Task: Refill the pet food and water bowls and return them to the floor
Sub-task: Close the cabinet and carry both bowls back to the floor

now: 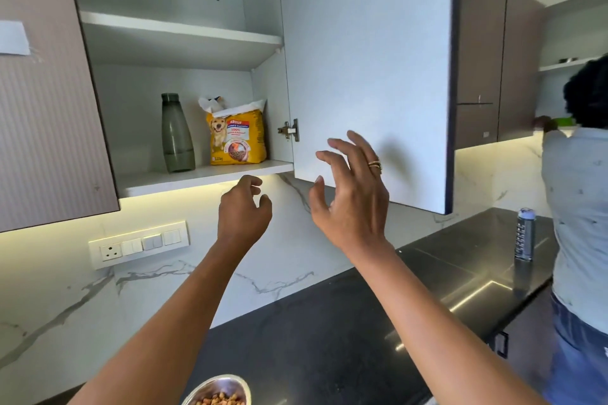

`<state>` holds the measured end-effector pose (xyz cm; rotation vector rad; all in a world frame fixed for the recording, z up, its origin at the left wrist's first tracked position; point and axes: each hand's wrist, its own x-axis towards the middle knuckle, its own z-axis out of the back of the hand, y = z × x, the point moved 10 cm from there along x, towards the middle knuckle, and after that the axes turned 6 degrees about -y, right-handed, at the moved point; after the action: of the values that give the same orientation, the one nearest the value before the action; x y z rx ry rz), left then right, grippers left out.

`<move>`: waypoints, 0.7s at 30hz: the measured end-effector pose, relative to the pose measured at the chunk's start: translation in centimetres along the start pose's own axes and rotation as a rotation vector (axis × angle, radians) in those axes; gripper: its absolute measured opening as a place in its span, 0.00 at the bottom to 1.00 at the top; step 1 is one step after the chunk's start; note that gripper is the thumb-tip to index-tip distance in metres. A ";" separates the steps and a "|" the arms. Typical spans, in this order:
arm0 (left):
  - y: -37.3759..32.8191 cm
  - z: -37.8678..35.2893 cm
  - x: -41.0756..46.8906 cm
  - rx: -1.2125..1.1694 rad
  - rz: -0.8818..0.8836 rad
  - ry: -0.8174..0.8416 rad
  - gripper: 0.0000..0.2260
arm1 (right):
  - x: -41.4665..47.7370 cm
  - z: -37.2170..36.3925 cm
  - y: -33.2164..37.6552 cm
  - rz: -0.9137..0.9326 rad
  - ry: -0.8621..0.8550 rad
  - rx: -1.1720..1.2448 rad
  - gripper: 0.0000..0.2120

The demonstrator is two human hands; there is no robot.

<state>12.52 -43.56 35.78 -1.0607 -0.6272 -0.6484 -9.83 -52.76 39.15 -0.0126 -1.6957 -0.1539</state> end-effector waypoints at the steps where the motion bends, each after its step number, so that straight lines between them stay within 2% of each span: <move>1: -0.8 -0.2 -0.2 0.004 0.011 -0.008 0.15 | 0.5 1.4 0.1 0.039 -0.032 -0.011 0.16; 5: -3.6 -1.3 -1.4 0.026 0.038 -0.030 0.16 | 3.0 6.2 -1.7 0.015 -0.113 -0.123 0.29; 8: -5.2 -2.0 -2.5 0.045 0.045 -0.048 0.16 | 3.8 6.7 -5.1 -0.131 -0.025 -0.247 0.35; 10: -6.2 -2.3 -3.0 0.069 0.047 -0.052 0.16 | 3.6 6.3 -7.1 -0.214 0.046 -0.245 0.36; 12: -7.0 -2.4 -3.2 0.085 0.046 -0.058 0.17 | 3.5 6.3 -7.9 -0.224 0.039 -0.173 0.33; 17: -7.5 -0.8 -2.8 0.106 0.018 -0.112 0.15 | 4.2 9.1 -8.2 -0.269 -0.171 0.108 0.30; 19: -6.9 0.3 -2.7 0.107 0.021 -0.139 0.14 | 4.2 9.1 -7.3 -0.272 -0.175 0.192 0.32; 21: -6.2 1.7 -2.8 0.088 0.027 -0.175 0.13 | 4.2 7.8 -5.9 -0.251 -0.110 0.263 0.30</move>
<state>5.86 -43.61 37.91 -1.0484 -0.7845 -0.5028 -18.68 -58.08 41.79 0.3953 -1.8121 -0.1180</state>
